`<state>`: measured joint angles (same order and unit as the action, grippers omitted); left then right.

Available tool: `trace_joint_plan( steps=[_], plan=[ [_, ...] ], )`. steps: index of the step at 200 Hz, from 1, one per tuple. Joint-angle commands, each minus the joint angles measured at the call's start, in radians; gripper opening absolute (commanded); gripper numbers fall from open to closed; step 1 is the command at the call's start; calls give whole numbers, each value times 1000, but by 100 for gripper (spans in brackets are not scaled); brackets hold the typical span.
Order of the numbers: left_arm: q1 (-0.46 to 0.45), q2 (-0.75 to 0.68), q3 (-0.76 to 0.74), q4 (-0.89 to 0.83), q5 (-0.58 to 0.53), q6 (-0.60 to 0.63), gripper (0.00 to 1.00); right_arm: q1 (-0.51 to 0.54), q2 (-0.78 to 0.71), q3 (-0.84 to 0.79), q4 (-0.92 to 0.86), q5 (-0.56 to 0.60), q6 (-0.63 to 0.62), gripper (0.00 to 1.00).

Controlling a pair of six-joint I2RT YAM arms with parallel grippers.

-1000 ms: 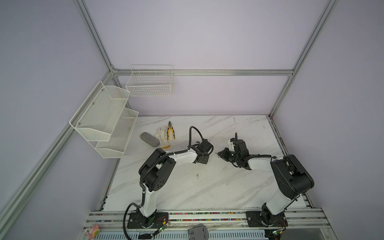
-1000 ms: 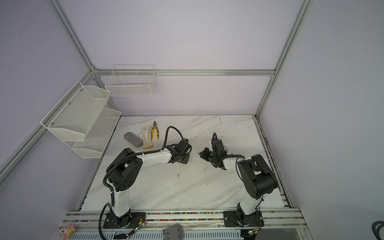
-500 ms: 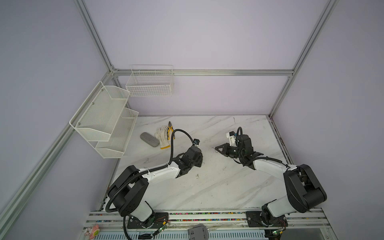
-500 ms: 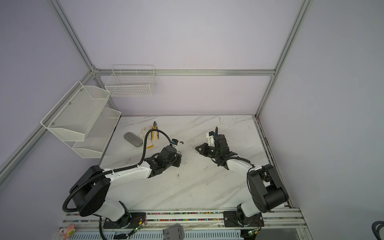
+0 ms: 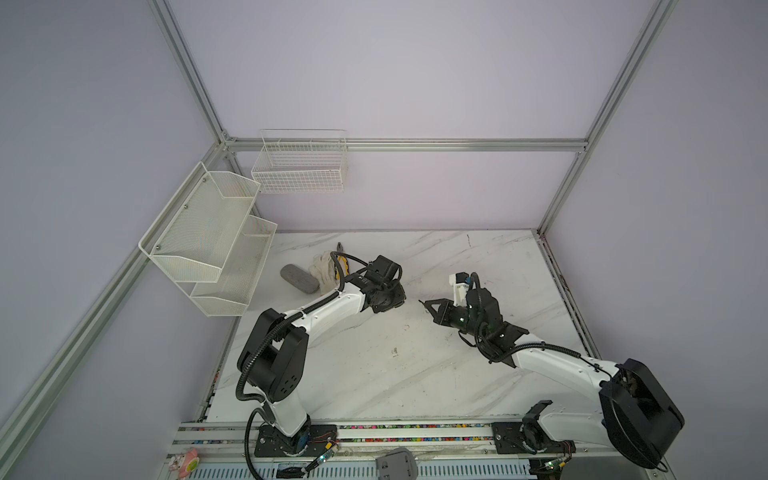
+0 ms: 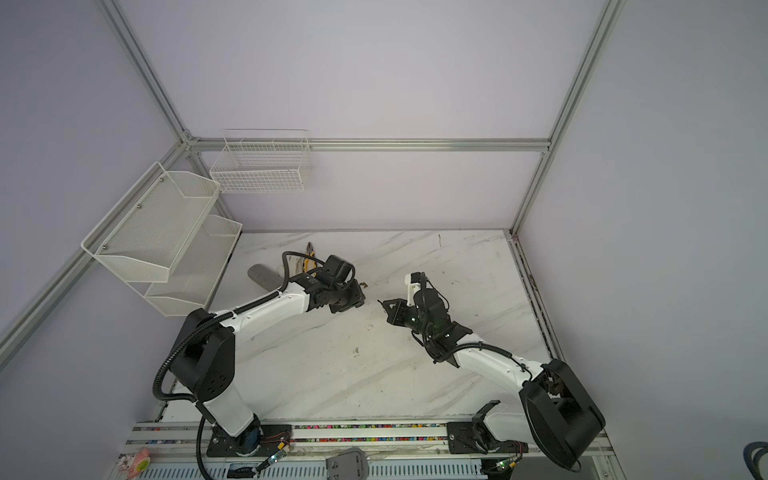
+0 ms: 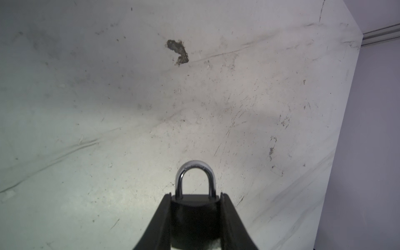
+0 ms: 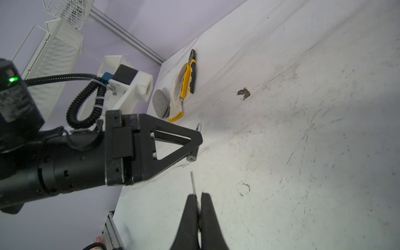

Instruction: Unlock with the key

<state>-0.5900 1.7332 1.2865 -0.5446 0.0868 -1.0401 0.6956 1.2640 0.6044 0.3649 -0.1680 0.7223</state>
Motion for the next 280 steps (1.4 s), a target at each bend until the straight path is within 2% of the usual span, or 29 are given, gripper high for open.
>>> trace_joint_plan(
  steps=[1, 31, 67, 88, 180, 280],
  plan=[
    [9, -9, 76, -99, 86, -148, 0, 107, -20, -30, 45, 212, 47, 0],
    [12, -44, 67, -112, 55, -229, 0, 252, 10, -24, 49, 392, 140, 0],
    [2, -91, 18, -60, 6, -341, 0, 313, 44, -7, 25, 458, 224, 0],
    [-4, -133, -32, 0, -42, -375, 0, 315, 66, 19, -53, 479, 247, 0],
    [-41, -147, -55, 21, -55, -410, 0, 315, 160, 130, -23, 502, 243, 0],
    [-48, -151, -74, 25, -59, -420, 0, 274, 125, 140, -41, 514, 218, 0]
  ],
)
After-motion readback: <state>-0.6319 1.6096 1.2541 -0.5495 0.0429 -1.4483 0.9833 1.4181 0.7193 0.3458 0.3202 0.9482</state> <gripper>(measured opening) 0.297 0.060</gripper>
